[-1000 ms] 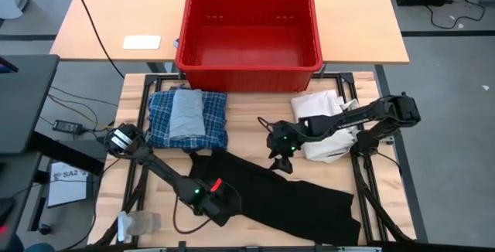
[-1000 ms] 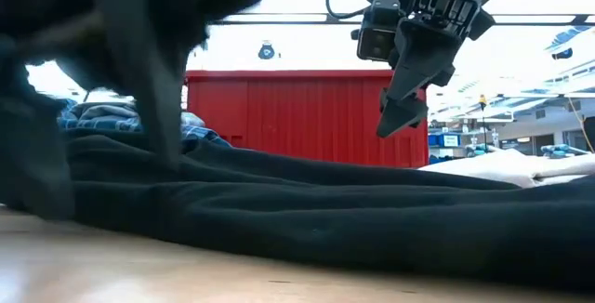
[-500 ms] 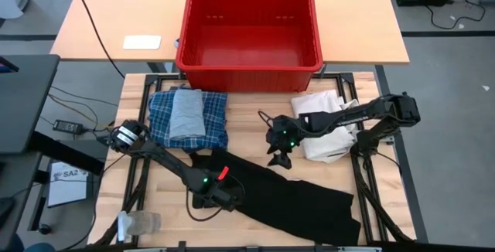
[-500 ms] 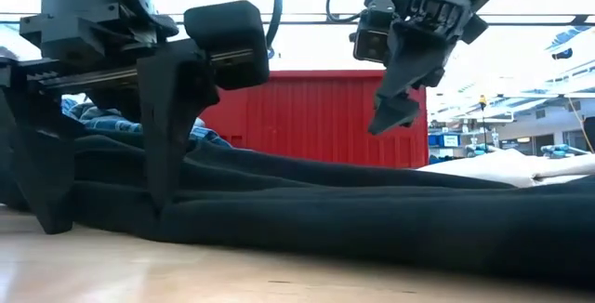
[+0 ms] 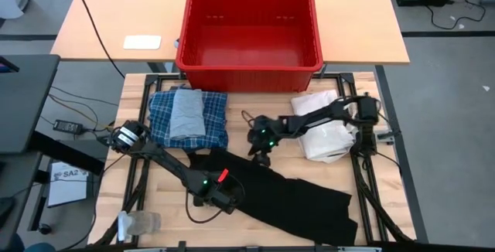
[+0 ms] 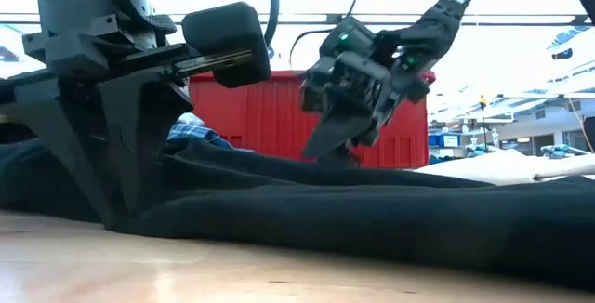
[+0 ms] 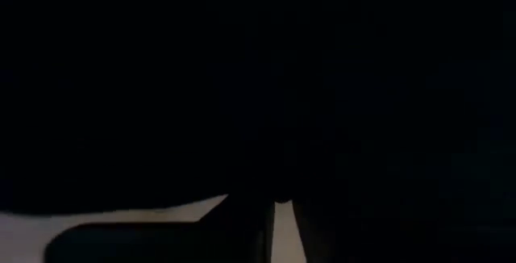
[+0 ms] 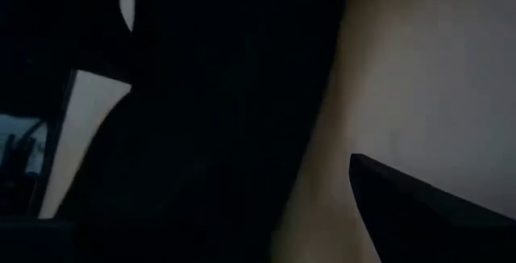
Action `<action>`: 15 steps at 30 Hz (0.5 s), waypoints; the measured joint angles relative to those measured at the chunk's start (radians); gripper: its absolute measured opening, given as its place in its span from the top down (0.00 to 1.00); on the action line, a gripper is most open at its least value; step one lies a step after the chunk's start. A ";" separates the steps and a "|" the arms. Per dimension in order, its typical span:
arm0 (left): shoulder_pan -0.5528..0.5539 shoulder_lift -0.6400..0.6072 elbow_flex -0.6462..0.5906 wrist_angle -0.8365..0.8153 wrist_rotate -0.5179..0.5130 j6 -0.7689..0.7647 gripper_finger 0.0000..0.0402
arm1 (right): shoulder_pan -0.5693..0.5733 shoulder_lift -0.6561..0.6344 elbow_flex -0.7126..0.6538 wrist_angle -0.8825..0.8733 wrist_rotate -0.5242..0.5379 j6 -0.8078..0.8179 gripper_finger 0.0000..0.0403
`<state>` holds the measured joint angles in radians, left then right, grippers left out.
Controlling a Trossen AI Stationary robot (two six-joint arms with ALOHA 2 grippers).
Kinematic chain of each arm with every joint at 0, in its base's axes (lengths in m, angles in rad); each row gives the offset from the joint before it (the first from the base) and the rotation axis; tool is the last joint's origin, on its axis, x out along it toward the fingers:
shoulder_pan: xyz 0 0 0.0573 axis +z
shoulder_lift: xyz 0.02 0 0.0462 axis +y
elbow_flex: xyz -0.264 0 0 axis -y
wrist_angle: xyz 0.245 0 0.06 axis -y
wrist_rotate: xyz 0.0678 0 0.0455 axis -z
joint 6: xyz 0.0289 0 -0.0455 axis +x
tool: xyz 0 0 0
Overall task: Fold Laundry from Bin
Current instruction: Fold the black shirt
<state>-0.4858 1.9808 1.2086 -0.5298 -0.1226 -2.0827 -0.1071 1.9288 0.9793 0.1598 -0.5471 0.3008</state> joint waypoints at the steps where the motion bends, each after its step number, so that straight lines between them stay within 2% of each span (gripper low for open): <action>1: 0.000 0.000 -0.001 0.004 -0.022 0.009 0.90 | 0.009 0.024 0.019 -0.007 -0.001 -0.002 0.28; 6: 0.001 0.004 -0.004 0.039 -0.121 0.013 0.96 | 0.042 0.113 0.126 -0.038 0.000 -0.007 0.30; 9: 0.001 0.007 -0.004 0.048 -0.175 0.040 0.98 | 0.049 0.148 0.177 -0.072 -0.036 -0.022 0.35; 12: 0.000 0.008 -0.005 0.052 -0.204 0.068 0.98 | 0.058 0.172 0.207 -0.097 -0.042 -0.034 0.48; 15: -0.001 0.010 -0.005 0.051 -0.231 0.090 0.99 | 0.057 0.188 0.218 -0.119 -0.057 -0.036 0.68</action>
<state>-0.4872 1.9907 1.2037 -0.4786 -0.3536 -1.9929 -0.0498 2.1170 1.1975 0.0412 -0.6038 0.2647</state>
